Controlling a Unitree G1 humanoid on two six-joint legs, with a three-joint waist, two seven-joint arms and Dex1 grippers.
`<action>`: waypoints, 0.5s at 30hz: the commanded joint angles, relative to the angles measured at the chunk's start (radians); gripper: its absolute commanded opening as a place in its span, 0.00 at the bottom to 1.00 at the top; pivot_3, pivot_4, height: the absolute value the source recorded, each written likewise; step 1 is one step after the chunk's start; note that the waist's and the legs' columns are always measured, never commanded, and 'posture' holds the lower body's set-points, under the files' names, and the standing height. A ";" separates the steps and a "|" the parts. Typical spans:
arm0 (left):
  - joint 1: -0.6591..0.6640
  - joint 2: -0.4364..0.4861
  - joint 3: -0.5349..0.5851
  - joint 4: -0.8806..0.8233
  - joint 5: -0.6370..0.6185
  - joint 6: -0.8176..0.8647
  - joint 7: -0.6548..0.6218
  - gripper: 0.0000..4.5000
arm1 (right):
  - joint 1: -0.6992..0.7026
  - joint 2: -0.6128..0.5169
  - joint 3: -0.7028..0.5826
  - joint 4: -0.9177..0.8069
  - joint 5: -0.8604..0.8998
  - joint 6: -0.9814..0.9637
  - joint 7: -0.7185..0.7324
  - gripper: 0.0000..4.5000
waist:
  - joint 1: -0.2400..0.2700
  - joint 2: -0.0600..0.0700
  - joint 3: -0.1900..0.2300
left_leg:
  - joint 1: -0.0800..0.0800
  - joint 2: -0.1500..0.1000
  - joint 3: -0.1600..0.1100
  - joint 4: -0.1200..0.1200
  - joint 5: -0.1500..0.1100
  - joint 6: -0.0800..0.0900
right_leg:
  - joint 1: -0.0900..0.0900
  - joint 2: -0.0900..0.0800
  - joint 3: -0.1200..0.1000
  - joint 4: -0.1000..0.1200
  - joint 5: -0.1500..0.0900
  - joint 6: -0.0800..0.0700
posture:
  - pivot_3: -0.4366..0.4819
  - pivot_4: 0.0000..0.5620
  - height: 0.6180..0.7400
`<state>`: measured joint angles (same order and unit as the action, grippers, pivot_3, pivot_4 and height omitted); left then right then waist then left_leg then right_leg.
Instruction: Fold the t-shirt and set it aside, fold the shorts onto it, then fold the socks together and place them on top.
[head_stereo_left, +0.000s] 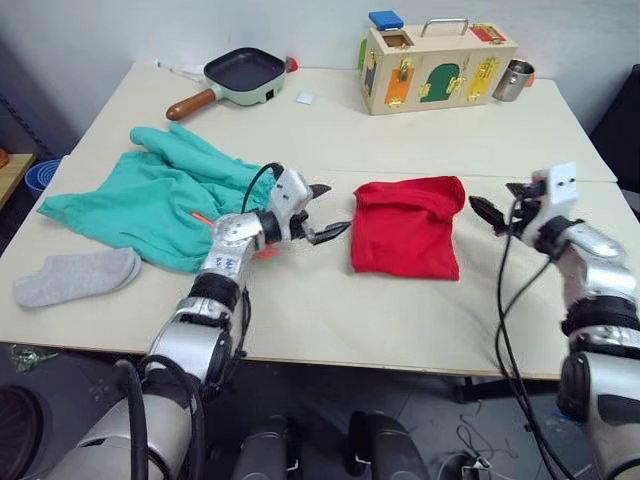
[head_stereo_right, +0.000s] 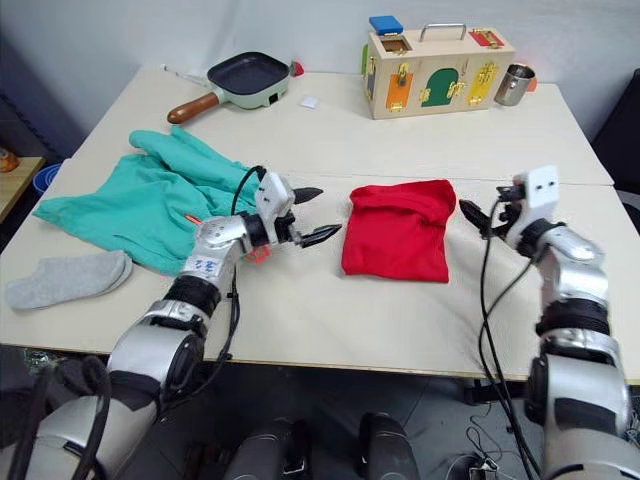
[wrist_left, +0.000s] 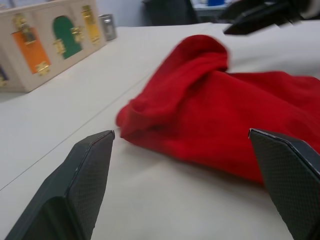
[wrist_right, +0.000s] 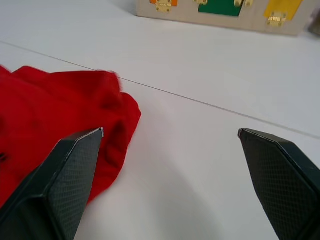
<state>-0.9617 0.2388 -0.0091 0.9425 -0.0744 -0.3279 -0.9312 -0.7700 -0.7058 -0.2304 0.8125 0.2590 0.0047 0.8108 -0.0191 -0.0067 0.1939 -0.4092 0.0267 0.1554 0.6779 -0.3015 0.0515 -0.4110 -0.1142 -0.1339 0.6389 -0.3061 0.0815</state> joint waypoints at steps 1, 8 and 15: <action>0.050 0.028 -0.040 -0.204 -0.036 -0.023 -0.129 1.00 | 0.066 -0.045 -0.019 -0.179 0.045 -0.015 0.107 1.00 | -0.003 0.000 0.000 | 0.000 0.000 0.000 0.000 0.000 0.000 | 0.000 0.000 0.000 0.001 0.000 0.000 | 0.48 0.27 1.00; 0.122 0.050 -0.179 -0.336 0.086 -0.046 -0.130 1.00 | 0.382 -0.116 0.062 -0.545 0.057 -0.088 0.342 1.00 | 0.009 0.000 0.000 | 0.003 0.000 0.001 0.002 0.000 0.000 | 0.002 0.000 0.002 0.002 0.000 0.000 | 0.48 0.27 1.00; 0.093 0.012 -0.280 -0.208 0.241 -0.090 0.019 1.00 | 0.463 -0.037 0.136 -0.529 -0.018 -0.229 0.316 1.00 | 0.018 0.000 0.000 | 0.004 0.000 0.001 0.005 -0.001 0.001 | 0.002 -0.002 0.003 0.003 0.000 0.000 | 0.48 0.27 1.00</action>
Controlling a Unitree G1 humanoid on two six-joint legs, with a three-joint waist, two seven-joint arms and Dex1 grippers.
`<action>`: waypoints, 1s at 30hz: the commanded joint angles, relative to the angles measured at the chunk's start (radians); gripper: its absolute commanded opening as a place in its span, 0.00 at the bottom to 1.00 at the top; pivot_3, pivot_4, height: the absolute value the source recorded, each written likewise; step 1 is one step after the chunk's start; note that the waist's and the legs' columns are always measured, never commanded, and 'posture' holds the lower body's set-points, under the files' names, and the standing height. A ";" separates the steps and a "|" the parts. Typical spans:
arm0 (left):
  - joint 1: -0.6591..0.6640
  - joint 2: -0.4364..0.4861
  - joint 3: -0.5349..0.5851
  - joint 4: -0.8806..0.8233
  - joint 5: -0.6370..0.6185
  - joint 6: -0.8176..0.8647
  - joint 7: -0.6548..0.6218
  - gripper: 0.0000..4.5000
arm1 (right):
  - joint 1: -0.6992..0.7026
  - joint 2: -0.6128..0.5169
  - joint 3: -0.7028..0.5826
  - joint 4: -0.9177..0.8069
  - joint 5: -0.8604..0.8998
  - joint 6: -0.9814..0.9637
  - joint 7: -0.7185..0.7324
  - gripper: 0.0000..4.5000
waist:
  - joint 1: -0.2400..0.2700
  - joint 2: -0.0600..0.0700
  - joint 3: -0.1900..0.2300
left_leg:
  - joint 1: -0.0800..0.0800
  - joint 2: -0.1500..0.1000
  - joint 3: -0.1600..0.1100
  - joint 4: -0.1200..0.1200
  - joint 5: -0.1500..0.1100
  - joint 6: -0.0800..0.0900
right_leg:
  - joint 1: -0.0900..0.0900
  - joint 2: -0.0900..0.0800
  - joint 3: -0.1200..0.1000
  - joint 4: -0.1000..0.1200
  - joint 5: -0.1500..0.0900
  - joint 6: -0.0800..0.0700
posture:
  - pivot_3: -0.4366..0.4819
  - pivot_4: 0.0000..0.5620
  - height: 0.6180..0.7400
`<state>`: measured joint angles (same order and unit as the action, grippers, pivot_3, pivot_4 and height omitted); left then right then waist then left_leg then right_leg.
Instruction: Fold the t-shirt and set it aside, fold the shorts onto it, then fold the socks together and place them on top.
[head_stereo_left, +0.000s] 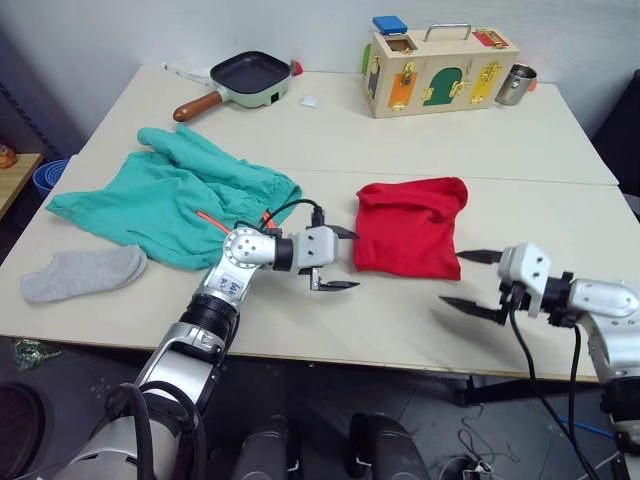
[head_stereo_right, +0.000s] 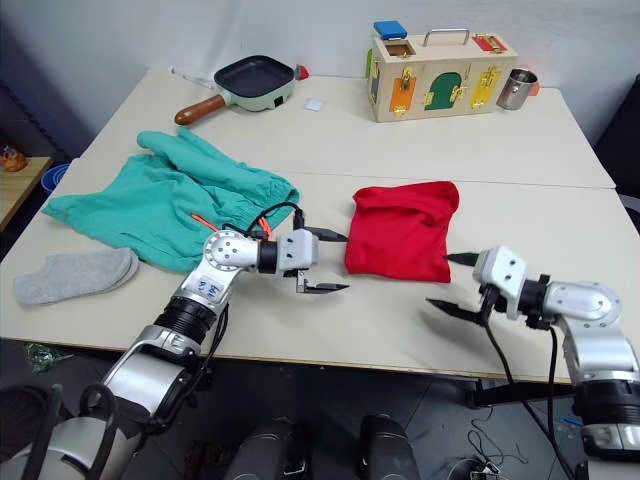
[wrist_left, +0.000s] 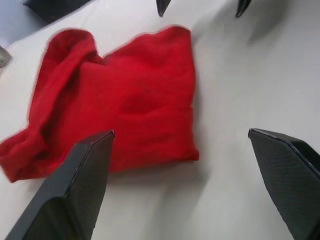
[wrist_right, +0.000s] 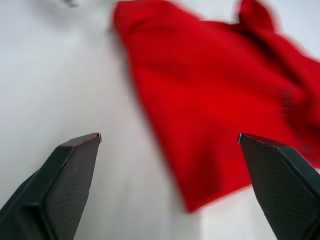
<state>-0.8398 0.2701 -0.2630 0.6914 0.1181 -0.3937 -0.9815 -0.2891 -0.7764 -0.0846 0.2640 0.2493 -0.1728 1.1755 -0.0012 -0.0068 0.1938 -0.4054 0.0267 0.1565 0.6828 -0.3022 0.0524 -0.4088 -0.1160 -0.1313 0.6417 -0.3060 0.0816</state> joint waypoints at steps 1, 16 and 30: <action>-0.038 -0.027 -0.029 0.065 0.058 -0.035 0.092 1.00 | -0.027 0.050 -0.009 0.040 -0.018 -0.069 -0.067 1.00 | 0.000 0.000 0.000 | 0.000 0.000 0.000 0.000 0.000 0.000 | 0.000 0.000 0.000 0.000 0.000 0.000 | 0.48 0.27 1.00; -0.166 -0.118 -0.045 0.344 0.131 -0.053 0.281 0.72 | -0.198 0.084 0.114 0.375 -0.296 -0.363 -0.293 0.71 | -0.004 0.000 0.000 | 0.006 0.000 0.001 0.002 0.002 0.003 | 0.006 -0.007 0.001 -0.001 0.002 0.001 | 0.48 0.27 1.00; -0.036 -0.020 -0.030 0.162 0.026 -0.014 0.022 0.01 | -0.130 0.027 0.111 0.268 -0.142 -0.328 -0.101 0.00 | -0.008 0.000 0.000 | 0.014 -0.001 -0.001 -0.002 0.000 0.001 | 0.013 -0.010 -0.001 -0.002 0.001 0.000 | 0.48 0.27 1.00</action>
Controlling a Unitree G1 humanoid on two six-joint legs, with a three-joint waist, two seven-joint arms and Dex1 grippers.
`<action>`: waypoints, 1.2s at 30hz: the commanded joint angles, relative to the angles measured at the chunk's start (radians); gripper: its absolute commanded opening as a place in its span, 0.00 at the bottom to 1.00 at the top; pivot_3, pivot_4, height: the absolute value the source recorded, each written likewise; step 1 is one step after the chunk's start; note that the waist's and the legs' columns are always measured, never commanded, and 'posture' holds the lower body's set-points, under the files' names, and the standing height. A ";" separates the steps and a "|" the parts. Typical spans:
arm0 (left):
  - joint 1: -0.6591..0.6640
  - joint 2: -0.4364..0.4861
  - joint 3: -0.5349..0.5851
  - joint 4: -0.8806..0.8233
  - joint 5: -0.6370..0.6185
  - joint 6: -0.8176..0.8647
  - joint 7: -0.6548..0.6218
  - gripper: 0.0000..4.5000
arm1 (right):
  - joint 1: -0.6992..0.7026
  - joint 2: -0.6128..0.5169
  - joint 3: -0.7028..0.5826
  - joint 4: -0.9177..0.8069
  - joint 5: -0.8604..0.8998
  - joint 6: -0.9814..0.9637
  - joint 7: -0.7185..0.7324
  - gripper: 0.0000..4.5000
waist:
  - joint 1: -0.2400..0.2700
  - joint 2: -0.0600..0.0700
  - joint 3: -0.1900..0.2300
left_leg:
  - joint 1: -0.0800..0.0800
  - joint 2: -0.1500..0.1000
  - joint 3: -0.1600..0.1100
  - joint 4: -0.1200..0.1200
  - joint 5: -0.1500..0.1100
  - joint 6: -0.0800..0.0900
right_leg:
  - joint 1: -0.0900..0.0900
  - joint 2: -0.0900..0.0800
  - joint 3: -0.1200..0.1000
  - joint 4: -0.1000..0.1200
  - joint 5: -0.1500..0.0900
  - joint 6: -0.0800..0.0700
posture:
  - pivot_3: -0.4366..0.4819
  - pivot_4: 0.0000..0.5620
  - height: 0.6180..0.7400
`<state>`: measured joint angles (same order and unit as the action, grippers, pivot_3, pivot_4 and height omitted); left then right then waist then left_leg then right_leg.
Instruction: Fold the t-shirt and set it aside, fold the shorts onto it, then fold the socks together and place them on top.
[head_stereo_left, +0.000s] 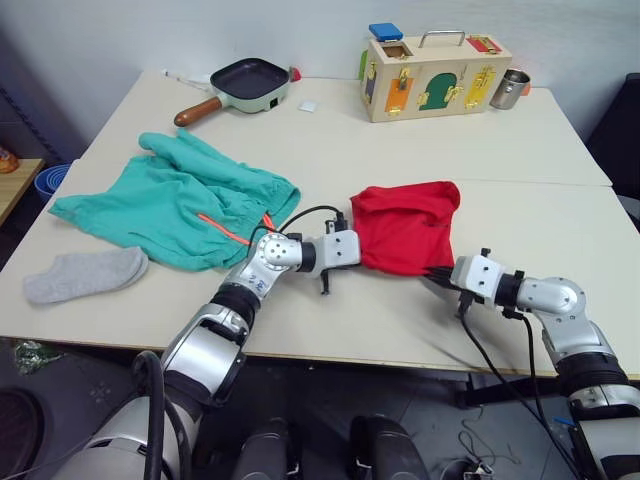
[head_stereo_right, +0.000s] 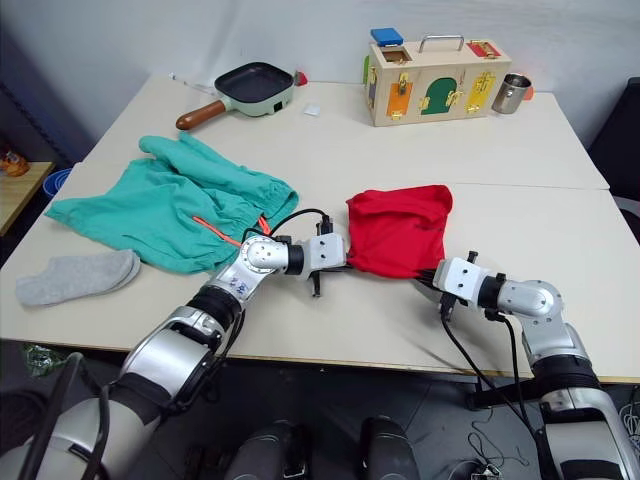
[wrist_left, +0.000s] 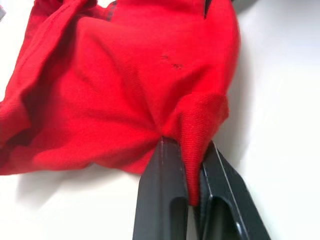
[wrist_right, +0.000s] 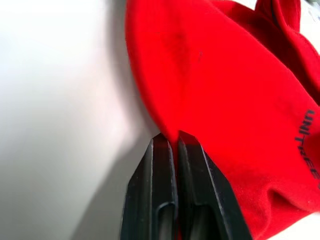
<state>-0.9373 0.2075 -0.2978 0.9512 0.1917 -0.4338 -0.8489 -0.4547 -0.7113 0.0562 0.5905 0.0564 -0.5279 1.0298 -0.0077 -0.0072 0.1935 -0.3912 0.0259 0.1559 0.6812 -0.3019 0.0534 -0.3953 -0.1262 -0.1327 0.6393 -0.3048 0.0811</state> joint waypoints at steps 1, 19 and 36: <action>0.081 0.058 0.006 -0.142 -0.060 0.039 -0.134 0.01 | 0.046 -0.045 -0.031 -0.075 0.061 0.038 0.055 0.00 | -0.003 0.000 0.000 | 0.000 0.000 0.000 0.000 -0.001 -0.001 | 0.000 0.001 0.000 0.000 0.000 0.000 | 0.48 0.27 1.00; 0.502 0.389 0.030 -0.896 -0.213 0.362 -0.313 0.01 | 0.528 -0.155 -0.093 -0.710 0.295 0.389 0.102 0.00 | 0.007 0.000 0.000 | 0.000 0.001 -0.004 0.000 -0.004 0.000 | 0.003 -0.001 -0.001 -0.004 -0.001 -0.001 | 0.48 0.27 1.00; 0.493 0.514 0.174 -1.027 -0.481 0.676 -0.406 0.96 | 0.566 -0.279 -0.233 -0.889 0.525 0.760 0.203 0.70 | 0.010 0.001 0.001 | 0.000 0.001 -0.006 -0.002 -0.005 0.000 | 0.003 -0.001 -0.002 -0.007 -0.001 -0.002 | 0.48 0.27 1.00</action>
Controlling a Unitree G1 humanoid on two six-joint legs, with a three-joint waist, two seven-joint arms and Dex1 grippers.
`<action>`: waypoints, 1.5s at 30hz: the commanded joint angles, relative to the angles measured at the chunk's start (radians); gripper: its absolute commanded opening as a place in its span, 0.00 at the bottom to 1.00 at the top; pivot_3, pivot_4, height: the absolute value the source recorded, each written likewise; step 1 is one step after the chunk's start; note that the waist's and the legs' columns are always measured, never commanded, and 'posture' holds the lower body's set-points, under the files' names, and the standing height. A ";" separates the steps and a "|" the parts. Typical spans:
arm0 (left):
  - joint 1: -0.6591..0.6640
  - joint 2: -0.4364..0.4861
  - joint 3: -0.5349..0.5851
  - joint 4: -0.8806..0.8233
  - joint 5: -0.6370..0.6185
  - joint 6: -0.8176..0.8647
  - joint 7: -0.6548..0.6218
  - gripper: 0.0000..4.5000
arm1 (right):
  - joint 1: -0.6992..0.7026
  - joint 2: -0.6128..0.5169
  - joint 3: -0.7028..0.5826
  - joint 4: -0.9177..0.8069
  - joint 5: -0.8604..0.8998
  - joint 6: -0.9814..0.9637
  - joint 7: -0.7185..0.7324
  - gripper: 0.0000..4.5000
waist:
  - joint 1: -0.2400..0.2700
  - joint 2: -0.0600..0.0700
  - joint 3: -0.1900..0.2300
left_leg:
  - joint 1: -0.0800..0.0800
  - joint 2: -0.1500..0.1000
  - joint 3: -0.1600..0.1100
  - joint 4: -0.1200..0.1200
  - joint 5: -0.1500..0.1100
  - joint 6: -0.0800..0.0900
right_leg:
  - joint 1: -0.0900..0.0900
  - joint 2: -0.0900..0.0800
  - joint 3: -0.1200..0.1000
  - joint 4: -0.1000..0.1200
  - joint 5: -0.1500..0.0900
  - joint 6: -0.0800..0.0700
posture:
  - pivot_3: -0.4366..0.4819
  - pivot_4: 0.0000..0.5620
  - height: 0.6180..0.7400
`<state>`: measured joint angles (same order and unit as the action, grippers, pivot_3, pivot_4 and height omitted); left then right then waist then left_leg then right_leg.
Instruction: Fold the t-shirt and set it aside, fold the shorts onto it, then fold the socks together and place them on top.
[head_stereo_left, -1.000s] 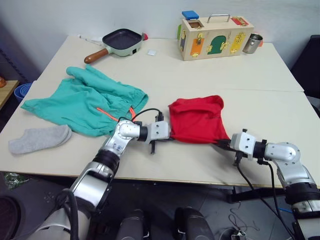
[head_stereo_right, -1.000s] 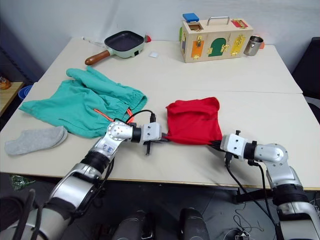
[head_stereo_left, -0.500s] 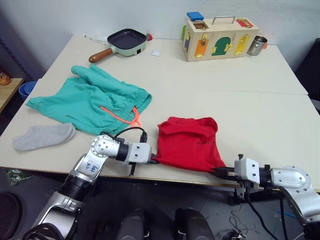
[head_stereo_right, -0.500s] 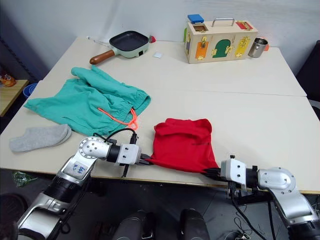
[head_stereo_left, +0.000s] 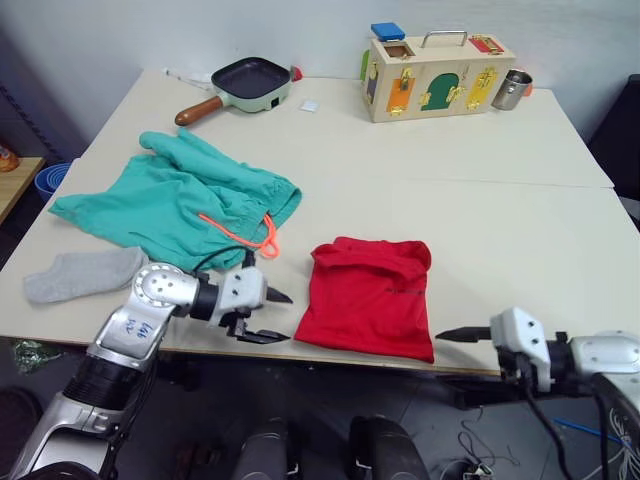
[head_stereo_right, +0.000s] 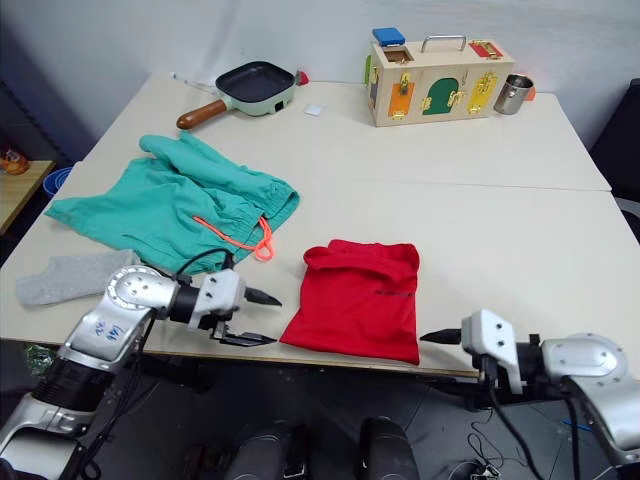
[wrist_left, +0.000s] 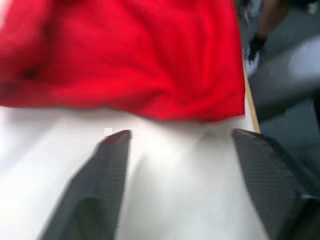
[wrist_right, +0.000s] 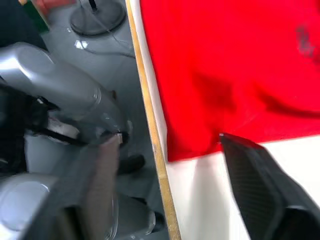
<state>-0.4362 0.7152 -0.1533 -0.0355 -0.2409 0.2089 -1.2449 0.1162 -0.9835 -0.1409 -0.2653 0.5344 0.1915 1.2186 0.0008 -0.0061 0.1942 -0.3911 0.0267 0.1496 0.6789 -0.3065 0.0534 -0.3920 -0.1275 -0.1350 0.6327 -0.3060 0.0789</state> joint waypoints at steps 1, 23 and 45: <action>-0.017 0.002 0.038 -0.041 -0.062 0.049 -0.006 0.99 | -0.018 0.001 -0.047 -0.030 0.059 0.045 0.017 0.70 | 0.002 0.000 0.000 | 0.000 0.000 0.000 0.000 0.000 0.000 | 0.000 0.000 0.000 -0.001 0.000 0.000 | 0.48 0.27 1.00; -0.151 -0.316 -0.138 0.396 0.223 -0.250 0.228 0.01 | -0.584 0.481 0.207 0.478 -0.343 -0.187 -0.312 0.00 | -0.006 0.000 0.000 | -0.010 0.001 0.001 0.005 0.002 0.000 | -0.007 0.006 -0.001 0.005 0.001 0.002 | 0.48 0.27 1.00; -0.299 -0.452 0.005 0.537 0.081 -0.261 0.268 0.01 | -0.550 0.460 0.195 0.422 -0.264 -0.101 -0.240 0.00 | -0.004 0.000 0.000 | -0.011 0.000 -0.001 0.004 0.003 0.001 | -0.005 0.006 -0.002 0.004 0.002 0.003 | 0.48 0.27 1.00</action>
<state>-0.7198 0.2837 -0.1340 0.4947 -0.1628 -0.0437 -0.9803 -0.4462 -0.5247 0.0182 0.1924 0.3209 0.0944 1.0044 -0.0031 -0.0064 0.1937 -0.4017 0.0268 0.1490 0.6831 -0.3040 0.0541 -0.3974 -0.1215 -0.1370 0.6368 -0.3042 0.0821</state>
